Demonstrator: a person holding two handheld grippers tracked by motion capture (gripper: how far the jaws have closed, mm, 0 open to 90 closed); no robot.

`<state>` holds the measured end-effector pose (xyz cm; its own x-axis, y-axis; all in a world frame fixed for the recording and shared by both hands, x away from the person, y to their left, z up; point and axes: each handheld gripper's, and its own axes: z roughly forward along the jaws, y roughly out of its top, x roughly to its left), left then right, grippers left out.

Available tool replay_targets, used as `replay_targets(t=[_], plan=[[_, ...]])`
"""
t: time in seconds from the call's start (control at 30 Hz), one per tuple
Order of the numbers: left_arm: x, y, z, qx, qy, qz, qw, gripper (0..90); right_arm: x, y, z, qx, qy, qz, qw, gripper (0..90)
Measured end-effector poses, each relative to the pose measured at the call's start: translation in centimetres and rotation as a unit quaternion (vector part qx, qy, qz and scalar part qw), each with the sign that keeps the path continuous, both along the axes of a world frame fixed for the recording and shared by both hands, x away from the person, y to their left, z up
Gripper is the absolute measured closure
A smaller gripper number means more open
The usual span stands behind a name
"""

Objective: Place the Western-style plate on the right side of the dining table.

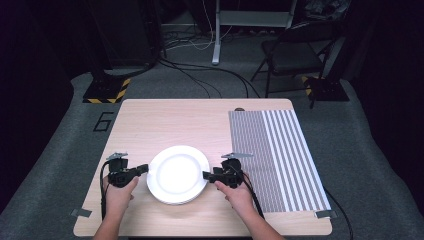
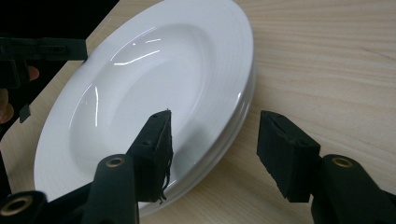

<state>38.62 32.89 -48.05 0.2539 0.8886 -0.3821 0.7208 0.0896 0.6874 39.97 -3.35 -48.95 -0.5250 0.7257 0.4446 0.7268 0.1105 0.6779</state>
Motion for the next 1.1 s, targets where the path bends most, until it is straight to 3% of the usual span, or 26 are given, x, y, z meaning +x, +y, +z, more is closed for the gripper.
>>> replay_targets(t=[0.2, 0.4, 0.53, 0.73, 1.1], plan=[[-0.2, 0.0, 0.0, -0.003, 0.004, -0.001, 1.0000, 86.7, -0.3, 0.9, 0.1, 0.001, -0.002, 0.014, 0.9999, 45.2], [-0.3, 0.2, -0.1, -0.013, 0.007, 0.002, 0.9999, 86.5, -0.4, 1.4, 0.1, -0.007, -0.002, 0.009, 0.9999, 43.6], [-0.3, 0.1, -0.1, -0.015, 0.008, 0.005, 0.9998, 86.4, -0.4, 1.3, 0.2, 0.005, 0.010, 0.003, 0.9999, 43.5], [-0.2, 0.2, -0.4, -0.020, 0.014, 0.004, 0.9997, 86.1, -0.2, 0.8, 0.6, 0.048, 0.029, -0.002, 0.9984, 45.7], [-0.3, 0.1, -0.4, -0.020, 0.012, 0.004, 0.9997, 86.1, 0.1, 0.4, 0.6, 0.061, 0.040, -0.002, 0.9974, 49.8]])
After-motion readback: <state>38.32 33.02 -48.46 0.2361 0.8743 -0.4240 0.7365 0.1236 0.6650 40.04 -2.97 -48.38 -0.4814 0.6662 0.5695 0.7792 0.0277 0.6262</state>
